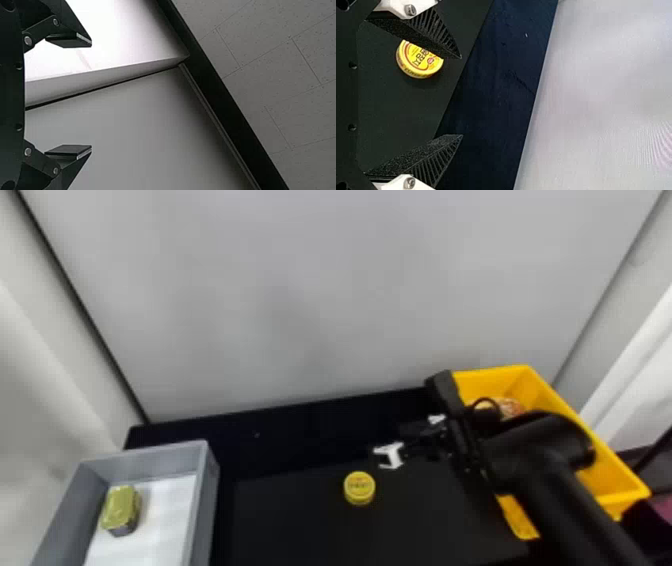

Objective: Pick up the round yellow can and place it in the yellow rectangular box

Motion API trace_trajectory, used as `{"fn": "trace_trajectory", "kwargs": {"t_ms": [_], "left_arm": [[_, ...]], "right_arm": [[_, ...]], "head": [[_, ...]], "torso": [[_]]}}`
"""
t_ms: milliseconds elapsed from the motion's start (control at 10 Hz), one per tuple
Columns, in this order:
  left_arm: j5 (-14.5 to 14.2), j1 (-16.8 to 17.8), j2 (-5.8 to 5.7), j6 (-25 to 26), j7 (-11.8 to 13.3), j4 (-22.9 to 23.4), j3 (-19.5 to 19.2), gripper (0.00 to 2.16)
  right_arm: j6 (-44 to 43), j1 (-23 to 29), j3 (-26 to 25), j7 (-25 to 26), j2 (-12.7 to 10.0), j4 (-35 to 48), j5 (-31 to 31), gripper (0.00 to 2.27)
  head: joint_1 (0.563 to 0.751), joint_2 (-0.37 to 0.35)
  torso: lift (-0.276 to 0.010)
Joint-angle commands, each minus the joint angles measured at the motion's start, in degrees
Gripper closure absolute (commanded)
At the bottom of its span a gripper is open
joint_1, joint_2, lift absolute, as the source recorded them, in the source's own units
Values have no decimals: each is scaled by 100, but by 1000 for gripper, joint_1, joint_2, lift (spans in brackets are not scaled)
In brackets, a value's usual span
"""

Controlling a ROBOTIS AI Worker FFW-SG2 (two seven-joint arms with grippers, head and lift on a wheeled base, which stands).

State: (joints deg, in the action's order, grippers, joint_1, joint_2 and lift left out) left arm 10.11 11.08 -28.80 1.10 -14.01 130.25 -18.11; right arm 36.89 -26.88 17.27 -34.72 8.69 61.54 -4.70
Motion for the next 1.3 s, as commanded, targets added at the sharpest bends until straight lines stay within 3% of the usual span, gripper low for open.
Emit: {"fn": "trace_trajectory", "kwargs": {"t_ms": [0, 300, 800, 1200], "left_arm": [[0, 43, 13, -180, 3, -61, 70, 314], [9, 52, 48, -277, 11, -114, 141, 314], [26, 87, 92, -435, 11, -175, 272, 314], [26, 78, 101, -497, 20, -175, 290, 314]], "right_arm": [[-700, 96, 304, 8, -193, -344, -242, 70], [-1034, 271, 111, 316, -377, -678, -102, 45], [-928, 263, 23, 193, -597, -1135, -66, 42], [-928, 157, 164, 201, -562, -1249, -146, 42]], "head": [[740, 18], [740, 18], [740, 18], [740, 18]], "torso": [[0], [0], [0], [0]]}}
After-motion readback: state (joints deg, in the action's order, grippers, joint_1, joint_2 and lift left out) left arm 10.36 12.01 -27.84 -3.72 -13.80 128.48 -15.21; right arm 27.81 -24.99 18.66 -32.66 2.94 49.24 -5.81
